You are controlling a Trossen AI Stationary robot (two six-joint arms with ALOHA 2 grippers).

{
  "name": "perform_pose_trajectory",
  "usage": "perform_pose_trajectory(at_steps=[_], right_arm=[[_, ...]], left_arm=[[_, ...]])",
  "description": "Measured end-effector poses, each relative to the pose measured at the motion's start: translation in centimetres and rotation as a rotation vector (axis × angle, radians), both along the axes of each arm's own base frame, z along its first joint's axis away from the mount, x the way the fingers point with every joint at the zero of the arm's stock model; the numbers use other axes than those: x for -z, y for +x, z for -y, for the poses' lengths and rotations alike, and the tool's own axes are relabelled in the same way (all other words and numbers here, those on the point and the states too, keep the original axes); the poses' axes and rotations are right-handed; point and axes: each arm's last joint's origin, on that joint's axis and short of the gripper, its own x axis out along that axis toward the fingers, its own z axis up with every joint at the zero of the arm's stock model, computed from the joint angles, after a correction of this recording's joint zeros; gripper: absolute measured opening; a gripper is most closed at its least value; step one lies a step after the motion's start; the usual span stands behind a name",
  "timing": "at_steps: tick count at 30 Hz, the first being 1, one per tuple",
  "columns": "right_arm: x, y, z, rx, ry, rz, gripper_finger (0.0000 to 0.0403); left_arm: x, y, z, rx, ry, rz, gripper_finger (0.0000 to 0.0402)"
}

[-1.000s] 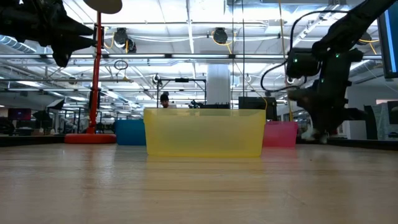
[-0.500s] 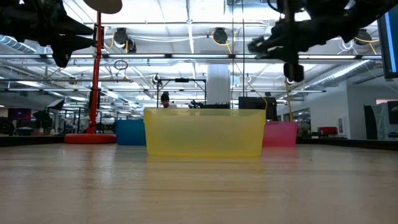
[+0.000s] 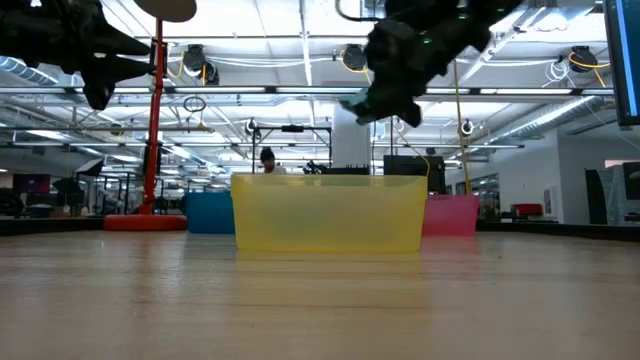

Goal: Pick and place Stapler, Stapler remover, tape
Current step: Put the light blue staple remover into the yellow bin

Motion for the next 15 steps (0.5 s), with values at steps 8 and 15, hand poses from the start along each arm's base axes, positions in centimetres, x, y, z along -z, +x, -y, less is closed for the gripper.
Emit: perform_pose_trajectory(at_steps=[8, 15], right_arm=[[1.5, 4.6, 1.3, -0.147, -0.152, -0.094, 0.0028], [6.4, 6.4, 2.3, -0.187, -0.198, -0.237, 0.0028]], left_arm=[[0.0, 0.0, 0.0, 0.000, 0.001, -0.001, 0.0134], [0.0, 0.0, 0.0, 0.000, 0.001, -0.001, 0.0134]])
